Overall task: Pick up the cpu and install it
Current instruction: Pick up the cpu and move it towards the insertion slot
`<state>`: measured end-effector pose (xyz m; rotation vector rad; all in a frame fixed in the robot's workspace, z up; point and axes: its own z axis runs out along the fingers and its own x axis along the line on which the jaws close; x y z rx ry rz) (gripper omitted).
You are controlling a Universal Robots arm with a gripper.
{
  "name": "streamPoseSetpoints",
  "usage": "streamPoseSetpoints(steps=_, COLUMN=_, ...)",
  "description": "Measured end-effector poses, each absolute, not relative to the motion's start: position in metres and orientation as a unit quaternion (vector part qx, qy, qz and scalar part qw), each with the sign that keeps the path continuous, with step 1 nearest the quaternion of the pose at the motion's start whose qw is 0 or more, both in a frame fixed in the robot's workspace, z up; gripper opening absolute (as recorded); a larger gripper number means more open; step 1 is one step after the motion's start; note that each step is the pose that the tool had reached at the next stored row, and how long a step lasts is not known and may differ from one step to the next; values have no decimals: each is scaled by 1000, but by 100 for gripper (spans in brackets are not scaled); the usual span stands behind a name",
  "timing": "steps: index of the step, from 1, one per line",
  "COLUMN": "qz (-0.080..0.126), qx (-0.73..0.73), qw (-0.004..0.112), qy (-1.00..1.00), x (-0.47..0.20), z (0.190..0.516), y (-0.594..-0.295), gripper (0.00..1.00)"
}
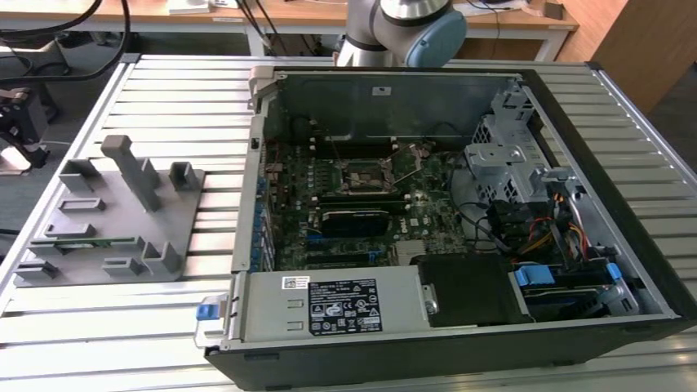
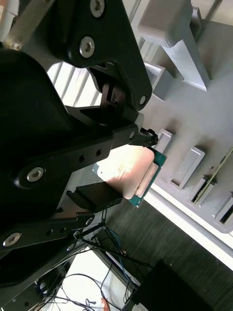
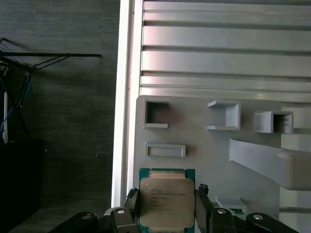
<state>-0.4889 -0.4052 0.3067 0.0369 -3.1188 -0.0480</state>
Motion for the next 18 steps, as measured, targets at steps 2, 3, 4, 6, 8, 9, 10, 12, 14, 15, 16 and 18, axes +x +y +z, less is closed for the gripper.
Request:
streamPoseSetpoints(steps=2, qz=-15, qx=12, qw=11, qy=-1000, x=-489, z=309, y=-405, gripper=54)
streamPoseSetpoints(steps=3, qz=-15, qx=12, qw=11, qy=-1000, x=-489, z=310, y=-405, gripper=54)
streamPoseSetpoints(steps=4, qz=-15, qx=12, qw=11, qy=-1000, x=-489, z=311, y=-405, gripper=54)
streamPoseSetpoints(steps=6, qz=-15, qx=12, qw=11, qy=-1000, x=-489, z=313, y=-405, gripper=54)
streamPoseSetpoints(steps=8, qz=-15, qx=12, qw=11, qy=-1000, x=-489, z=315, y=-405, gripper=54)
streamPoseSetpoints(steps=9, qz=-15, qx=12, qw=11, qy=-1000, x=-489, z=316, y=-405, gripper=54)
streamPoseSetpoints(steps=10, qz=-15, qx=12, qw=11, qy=-1000, x=-489, z=318, y=-405, gripper=54)
streamPoseSetpoints(steps=12, qz=-15, qx=12, qw=11, qy=-1000, x=-489, z=320, y=-405, gripper=54)
streamPoseSetpoints(steps=14, qz=-15, qx=12, qw=11, qy=-1000, x=-489, z=322, y=-405, gripper=54)
streamPoseSetpoints(steps=15, qz=-15, qx=12, qw=11, qy=-1000, x=-489, z=323, y=-405, gripper=54)
streamPoseSetpoints(steps=16, qz=-15, qx=12, qw=11, qy=-1000, x=-489, z=324, y=-405, gripper=54)
streamPoseSetpoints(steps=18, qz=-15, qx=12, qw=11, qy=-1000, x=-489, z=327, y=-405, gripper=54)
